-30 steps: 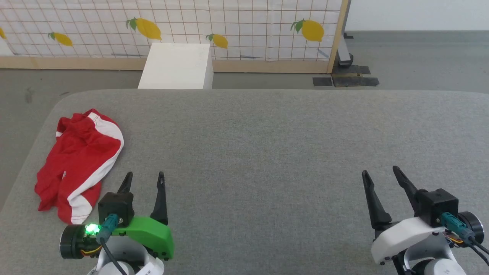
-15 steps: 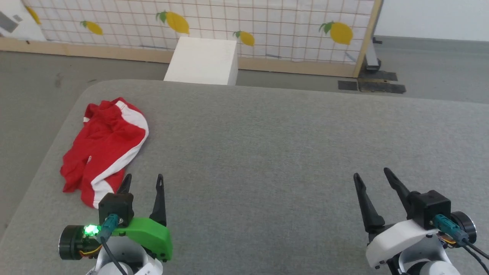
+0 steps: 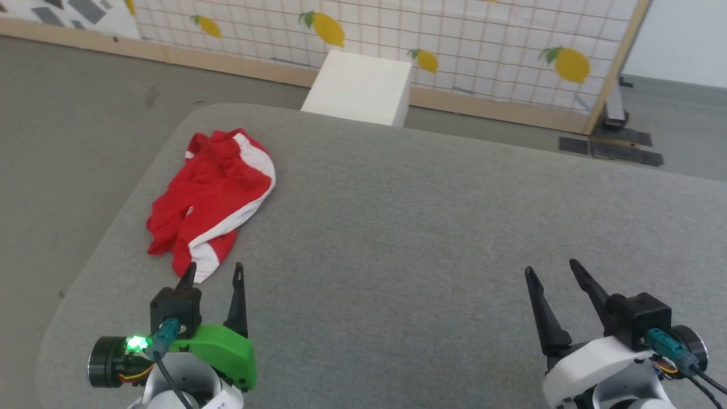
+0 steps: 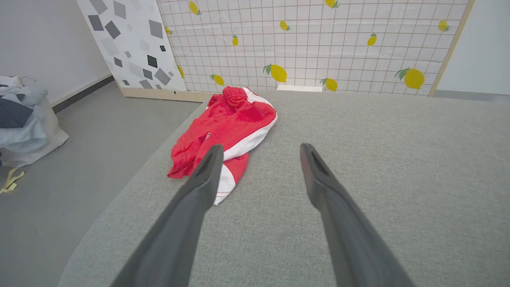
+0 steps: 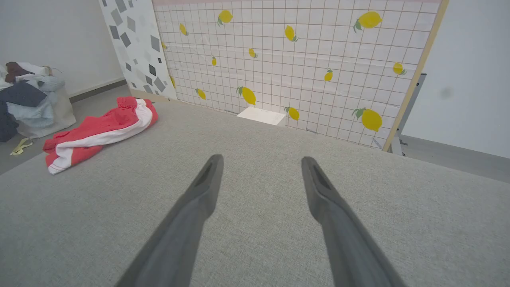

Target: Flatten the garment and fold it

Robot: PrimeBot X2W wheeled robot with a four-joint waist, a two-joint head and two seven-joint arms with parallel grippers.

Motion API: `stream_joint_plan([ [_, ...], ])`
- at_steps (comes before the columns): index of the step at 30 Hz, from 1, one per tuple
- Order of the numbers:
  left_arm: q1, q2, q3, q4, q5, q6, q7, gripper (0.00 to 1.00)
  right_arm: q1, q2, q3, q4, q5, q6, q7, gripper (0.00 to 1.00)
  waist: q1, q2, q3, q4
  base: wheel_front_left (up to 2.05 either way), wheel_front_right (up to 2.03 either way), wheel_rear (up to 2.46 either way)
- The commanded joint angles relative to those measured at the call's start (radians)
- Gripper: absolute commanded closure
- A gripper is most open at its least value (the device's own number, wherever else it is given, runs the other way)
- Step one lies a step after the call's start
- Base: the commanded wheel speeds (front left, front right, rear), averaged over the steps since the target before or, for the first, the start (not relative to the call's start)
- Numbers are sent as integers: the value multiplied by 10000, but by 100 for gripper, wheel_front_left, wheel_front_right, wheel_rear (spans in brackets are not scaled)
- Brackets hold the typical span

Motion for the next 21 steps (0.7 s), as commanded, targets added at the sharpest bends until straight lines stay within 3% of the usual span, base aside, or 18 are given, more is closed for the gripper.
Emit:
stream_joint_plan([
  [1, -48, 100, -20, 15, -79, 45, 9, 0, 136, 9, 40, -80, 114, -10, 6, 0, 0, 0, 24, 342, 0, 0, 0],
  [21, -89, 371, -361, 128, -171, 206, 90, 0, 460, 42, 320, -306, 412, -12, 30, 0, 0, 0, -32, 1631, 0, 0, 0],
])
